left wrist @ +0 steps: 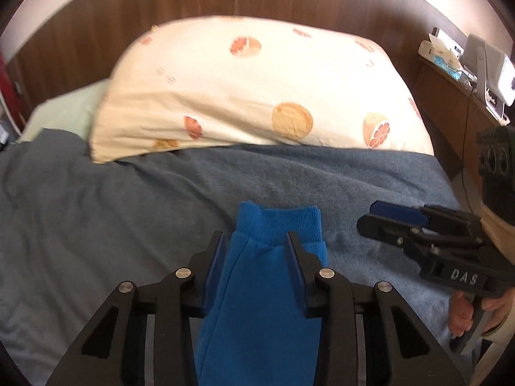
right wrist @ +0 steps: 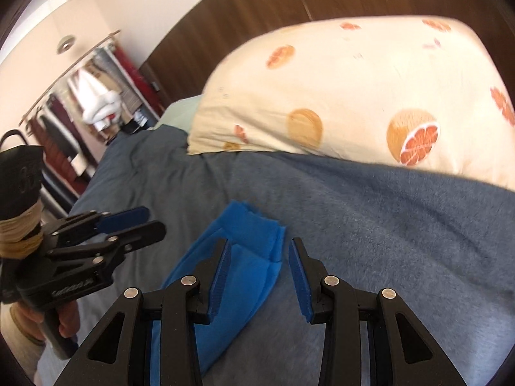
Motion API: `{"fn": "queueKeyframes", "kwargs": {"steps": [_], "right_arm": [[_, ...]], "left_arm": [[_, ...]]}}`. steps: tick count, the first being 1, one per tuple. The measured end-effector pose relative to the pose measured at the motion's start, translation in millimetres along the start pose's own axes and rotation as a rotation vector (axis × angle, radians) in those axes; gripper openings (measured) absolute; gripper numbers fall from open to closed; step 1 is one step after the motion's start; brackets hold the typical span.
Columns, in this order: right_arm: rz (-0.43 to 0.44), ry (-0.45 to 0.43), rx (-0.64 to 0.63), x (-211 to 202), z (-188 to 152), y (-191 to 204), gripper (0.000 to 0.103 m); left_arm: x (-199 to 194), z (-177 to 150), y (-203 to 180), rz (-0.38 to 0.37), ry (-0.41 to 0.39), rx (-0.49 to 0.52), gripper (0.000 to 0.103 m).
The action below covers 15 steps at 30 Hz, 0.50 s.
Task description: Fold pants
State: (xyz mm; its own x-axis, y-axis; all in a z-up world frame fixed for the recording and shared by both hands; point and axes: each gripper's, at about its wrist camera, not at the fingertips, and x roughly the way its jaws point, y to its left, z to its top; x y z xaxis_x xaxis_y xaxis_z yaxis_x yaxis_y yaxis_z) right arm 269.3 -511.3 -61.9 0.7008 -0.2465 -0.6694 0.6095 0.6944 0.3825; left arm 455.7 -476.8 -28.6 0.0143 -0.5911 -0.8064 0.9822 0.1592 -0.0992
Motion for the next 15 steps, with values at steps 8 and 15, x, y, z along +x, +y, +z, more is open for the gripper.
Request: {"fn": "queueKeyframes", "kwargs": {"steps": [8,15], "right_arm": [[0.003,0.033,0.044,36,-3,-8,0.035],[-0.001,0.037,0.061,52,-4,-7,0.03]], "left_arm": [[52,14,17,-0.06,0.057,0.003,0.036],[76,18,29,-0.119,0.095,-0.006,0.036]]}}
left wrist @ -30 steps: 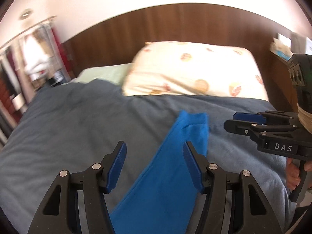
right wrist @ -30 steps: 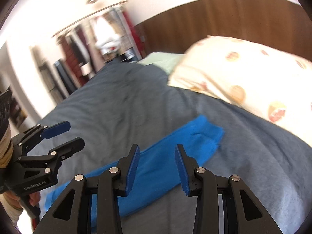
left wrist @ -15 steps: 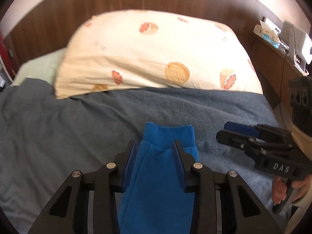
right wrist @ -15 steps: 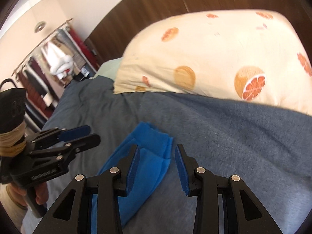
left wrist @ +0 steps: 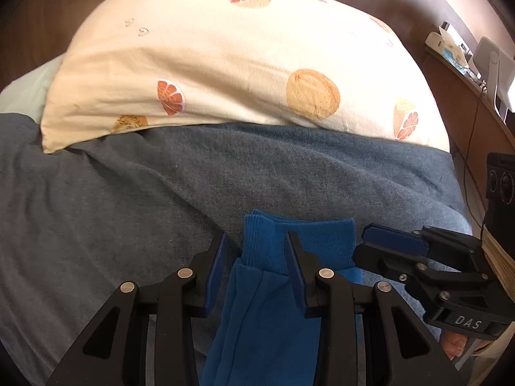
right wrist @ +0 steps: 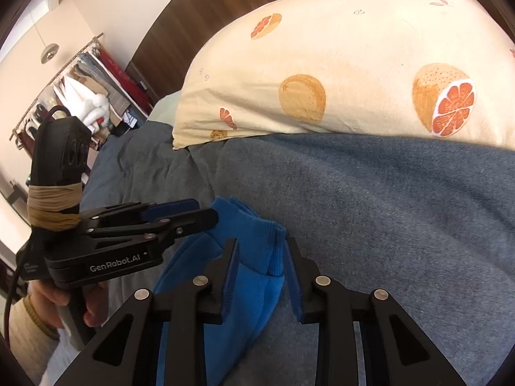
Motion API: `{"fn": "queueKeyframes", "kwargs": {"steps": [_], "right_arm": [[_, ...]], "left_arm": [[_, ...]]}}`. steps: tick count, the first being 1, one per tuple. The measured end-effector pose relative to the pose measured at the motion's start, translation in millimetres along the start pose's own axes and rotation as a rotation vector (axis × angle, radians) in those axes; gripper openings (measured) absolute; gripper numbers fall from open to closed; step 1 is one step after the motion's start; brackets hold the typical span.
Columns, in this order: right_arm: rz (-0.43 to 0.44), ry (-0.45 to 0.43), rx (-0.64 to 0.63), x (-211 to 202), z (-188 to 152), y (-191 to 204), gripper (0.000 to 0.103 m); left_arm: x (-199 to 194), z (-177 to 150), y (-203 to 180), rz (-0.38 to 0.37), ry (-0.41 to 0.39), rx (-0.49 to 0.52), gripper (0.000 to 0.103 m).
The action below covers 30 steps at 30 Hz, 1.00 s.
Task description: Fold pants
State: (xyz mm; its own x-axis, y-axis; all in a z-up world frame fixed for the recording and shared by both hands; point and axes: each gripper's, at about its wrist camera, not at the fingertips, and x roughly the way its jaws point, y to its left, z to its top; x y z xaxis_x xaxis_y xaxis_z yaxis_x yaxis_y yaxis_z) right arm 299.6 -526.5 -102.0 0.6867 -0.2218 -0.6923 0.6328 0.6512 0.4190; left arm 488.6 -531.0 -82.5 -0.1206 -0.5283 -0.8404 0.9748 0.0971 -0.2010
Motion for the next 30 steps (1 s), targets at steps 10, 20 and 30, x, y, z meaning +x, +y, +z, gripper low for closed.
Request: {"fn": "queueKeyframes", "kwargs": {"steps": [10,20,30], "right_arm": [[-0.024,0.019,0.038,22,1,-9,0.03],[-0.027,0.057,0.02,42,2,-11,0.022],[-0.004,0.038,-0.01,24,4,-2,0.014]], "left_arm": [[29,1,19,-0.103,0.059,-0.027,0.036],[42,3,23,-0.136,0.077,-0.038,0.026],[6,2,11,-0.13,0.047,-0.006,0.013]]}}
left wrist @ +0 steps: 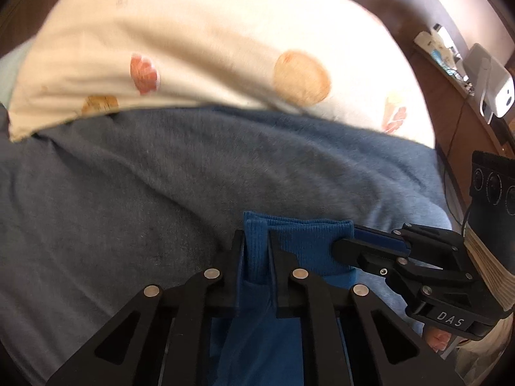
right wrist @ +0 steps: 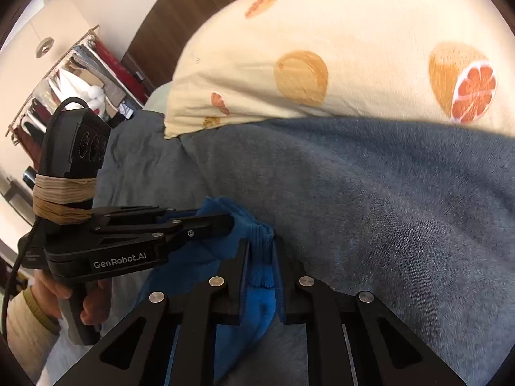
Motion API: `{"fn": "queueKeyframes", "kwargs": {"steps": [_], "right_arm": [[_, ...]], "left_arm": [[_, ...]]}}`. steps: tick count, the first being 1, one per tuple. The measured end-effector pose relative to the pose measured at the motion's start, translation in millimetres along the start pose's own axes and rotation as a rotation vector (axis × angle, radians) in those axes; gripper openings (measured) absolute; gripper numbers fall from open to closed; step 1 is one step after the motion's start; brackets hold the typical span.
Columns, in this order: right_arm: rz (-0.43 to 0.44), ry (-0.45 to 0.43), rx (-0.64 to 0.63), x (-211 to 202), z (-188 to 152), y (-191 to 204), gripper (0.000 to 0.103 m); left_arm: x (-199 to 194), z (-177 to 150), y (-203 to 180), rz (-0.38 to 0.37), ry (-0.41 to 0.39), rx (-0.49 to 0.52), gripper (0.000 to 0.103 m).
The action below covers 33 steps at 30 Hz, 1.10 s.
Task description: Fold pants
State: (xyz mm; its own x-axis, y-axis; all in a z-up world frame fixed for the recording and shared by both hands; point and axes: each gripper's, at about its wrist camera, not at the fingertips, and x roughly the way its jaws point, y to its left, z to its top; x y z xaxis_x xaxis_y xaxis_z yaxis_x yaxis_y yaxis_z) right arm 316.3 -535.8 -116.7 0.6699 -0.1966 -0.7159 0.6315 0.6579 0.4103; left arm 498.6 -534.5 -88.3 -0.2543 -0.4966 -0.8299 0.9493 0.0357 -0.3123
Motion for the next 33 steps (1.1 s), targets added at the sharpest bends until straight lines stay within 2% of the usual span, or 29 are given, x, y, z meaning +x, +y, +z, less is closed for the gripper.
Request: {"fn": "queueKeyframes", "kwargs": {"steps": [6,13,18,23,33], "right_arm": [[0.011,-0.051,-0.063,-31,4,20,0.014],[0.034,-0.085,-0.183,-67,-3,58,0.014],[0.057,-0.103,-0.281,-94,-18,92,0.014],[0.084,-0.1,-0.398,-118,-41,130,0.014],[0.119,-0.035,-0.61,-128,-102,187,0.014]], "left_arm": [[-40,-2,-19,0.026,-0.054,0.056,0.012],[-92,-26,-35,0.071,-0.1,0.074,0.012],[-130,-57,-45,0.099,-0.147,0.048,0.012],[-161,-92,-52,0.141,-0.155,0.041,0.012],[-181,-165,-40,0.176,-0.119,-0.025,0.012]]}}
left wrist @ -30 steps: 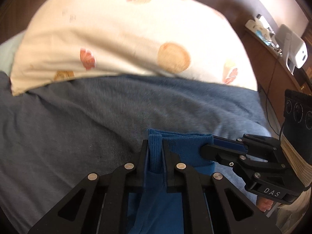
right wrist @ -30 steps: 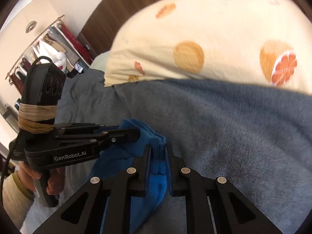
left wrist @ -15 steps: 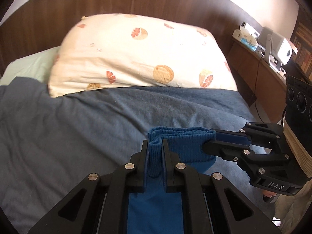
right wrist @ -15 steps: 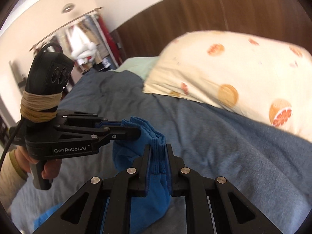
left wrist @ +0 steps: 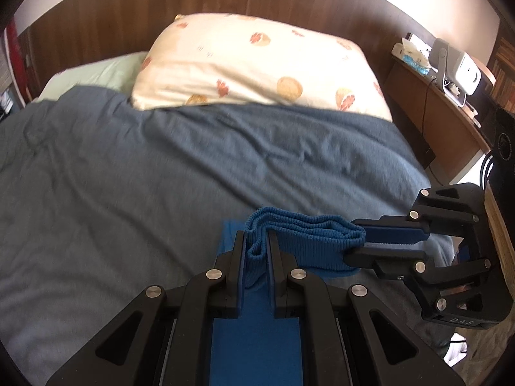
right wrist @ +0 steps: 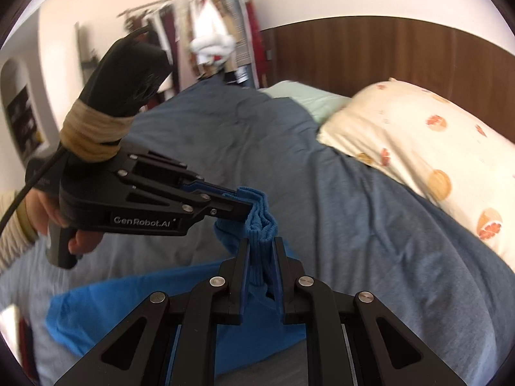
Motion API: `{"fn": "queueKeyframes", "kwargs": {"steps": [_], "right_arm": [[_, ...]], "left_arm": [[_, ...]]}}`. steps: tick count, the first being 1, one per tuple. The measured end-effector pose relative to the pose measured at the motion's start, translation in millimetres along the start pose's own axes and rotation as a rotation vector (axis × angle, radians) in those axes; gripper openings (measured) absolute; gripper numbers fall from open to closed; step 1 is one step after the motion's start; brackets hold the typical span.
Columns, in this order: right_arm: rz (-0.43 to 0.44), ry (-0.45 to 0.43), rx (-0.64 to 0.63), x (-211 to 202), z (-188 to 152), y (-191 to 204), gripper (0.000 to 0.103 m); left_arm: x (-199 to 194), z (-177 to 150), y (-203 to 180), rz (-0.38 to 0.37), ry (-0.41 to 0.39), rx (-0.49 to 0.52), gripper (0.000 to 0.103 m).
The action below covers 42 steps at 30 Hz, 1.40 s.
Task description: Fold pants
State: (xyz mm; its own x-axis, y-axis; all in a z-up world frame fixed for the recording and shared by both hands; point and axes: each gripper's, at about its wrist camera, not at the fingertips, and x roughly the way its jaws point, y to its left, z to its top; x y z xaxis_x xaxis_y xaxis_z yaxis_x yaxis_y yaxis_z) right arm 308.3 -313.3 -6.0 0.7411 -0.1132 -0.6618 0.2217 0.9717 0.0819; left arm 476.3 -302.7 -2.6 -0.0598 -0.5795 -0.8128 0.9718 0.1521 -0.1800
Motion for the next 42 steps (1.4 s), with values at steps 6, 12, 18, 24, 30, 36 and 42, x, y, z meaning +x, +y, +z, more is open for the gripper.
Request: {"fn": "queueKeyframes", "kwargs": {"steps": [6,12,18,24,30,36,42], "right_arm": [[0.055,0.073,-0.055,14,-23,33,0.014],[0.085,0.145,-0.106,27,-47,59,0.014],[0.116,0.195,-0.152,38,-64,79,0.014],[0.157,0.247,-0.201,42,-79,101,0.006],[0.158,0.276,-0.229,49,-92,106,0.006],[0.129,0.304,-0.203,48,-97,108,0.032],[0.078,0.247,-0.071,39,-98,103,0.044]], "left_arm": [[7,-48,9,-0.003,0.055,-0.038,0.012],[12,-84,13,0.008,0.097,-0.051,0.012],[10,-108,16,0.027,0.123,-0.072,0.012],[9,-126,17,0.058,0.151,-0.07,0.011],[10,-144,21,0.107,0.186,-0.102,0.012],[1,-156,31,0.081,0.175,-0.232,0.017],[-2,-147,37,-0.014,0.102,-0.325,0.021]]}}
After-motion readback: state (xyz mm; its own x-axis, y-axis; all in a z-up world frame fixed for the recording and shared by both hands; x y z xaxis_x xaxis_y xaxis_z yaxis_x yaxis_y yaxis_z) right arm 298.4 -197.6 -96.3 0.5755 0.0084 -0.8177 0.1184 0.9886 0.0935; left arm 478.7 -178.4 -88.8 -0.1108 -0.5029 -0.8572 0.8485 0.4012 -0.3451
